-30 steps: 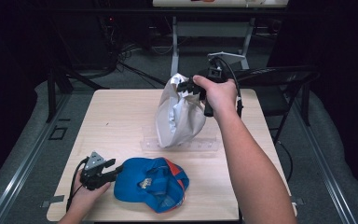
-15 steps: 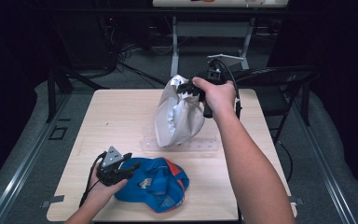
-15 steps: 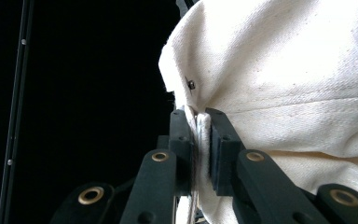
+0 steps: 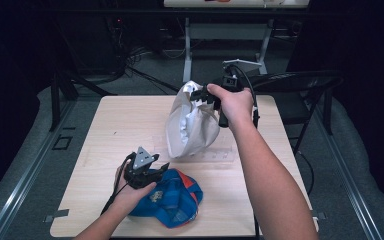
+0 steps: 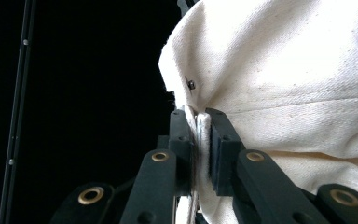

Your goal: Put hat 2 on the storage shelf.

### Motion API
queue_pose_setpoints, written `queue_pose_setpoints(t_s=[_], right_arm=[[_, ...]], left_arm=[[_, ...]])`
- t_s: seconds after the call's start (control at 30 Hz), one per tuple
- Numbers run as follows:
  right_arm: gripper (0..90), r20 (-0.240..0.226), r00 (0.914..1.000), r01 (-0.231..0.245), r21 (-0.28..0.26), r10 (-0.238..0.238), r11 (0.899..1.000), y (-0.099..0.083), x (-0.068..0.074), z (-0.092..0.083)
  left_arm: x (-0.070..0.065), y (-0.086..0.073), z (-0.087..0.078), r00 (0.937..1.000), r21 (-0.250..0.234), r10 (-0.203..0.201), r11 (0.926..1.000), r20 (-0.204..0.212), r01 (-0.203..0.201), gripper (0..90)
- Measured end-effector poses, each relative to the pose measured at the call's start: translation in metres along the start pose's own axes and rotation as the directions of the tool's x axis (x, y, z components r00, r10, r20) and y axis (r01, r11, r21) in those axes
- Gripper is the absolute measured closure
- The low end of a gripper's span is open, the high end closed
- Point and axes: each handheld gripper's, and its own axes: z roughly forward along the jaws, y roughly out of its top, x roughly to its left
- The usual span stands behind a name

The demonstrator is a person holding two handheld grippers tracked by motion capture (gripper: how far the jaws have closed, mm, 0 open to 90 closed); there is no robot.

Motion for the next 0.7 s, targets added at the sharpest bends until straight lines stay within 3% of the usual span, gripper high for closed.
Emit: queue_pose_setpoints(t_s=[0.1,0.27,0.4,0.7], right_arm=[[82.1,-0.001,1.0000,0.001,0.000,-0.001,1.000,0.000,0.000,0.000],[82.1,0.000,1.0000,0.000,0.002,0.000,1.000,0.000,-0.001,0.000],[82.1,-0.001,1.0000,-0.003,0.000,0.003,1.000,-0.001,0.000,0.000],[82.1,-0.005,1.0000,0.006,0.011,-0.006,1.000,-0.003,0.002,0.000]], left_arm=[[-0.007,0.006,0.006,0.9996,0.005,0.028,0.9996,-0.006,-0.028,50.2],[-0.014,0.011,0.014,0.9991,0.012,0.041,0.9991,-0.013,-0.041,50.4],[-0.020,0.015,0.022,0.9964,0.047,0.075,0.9962,-0.041,-0.073,54.3],[-0.013,0.015,0.024,0.9943,0.065,0.082,0.9949,-0.069,-0.077,74.6]])
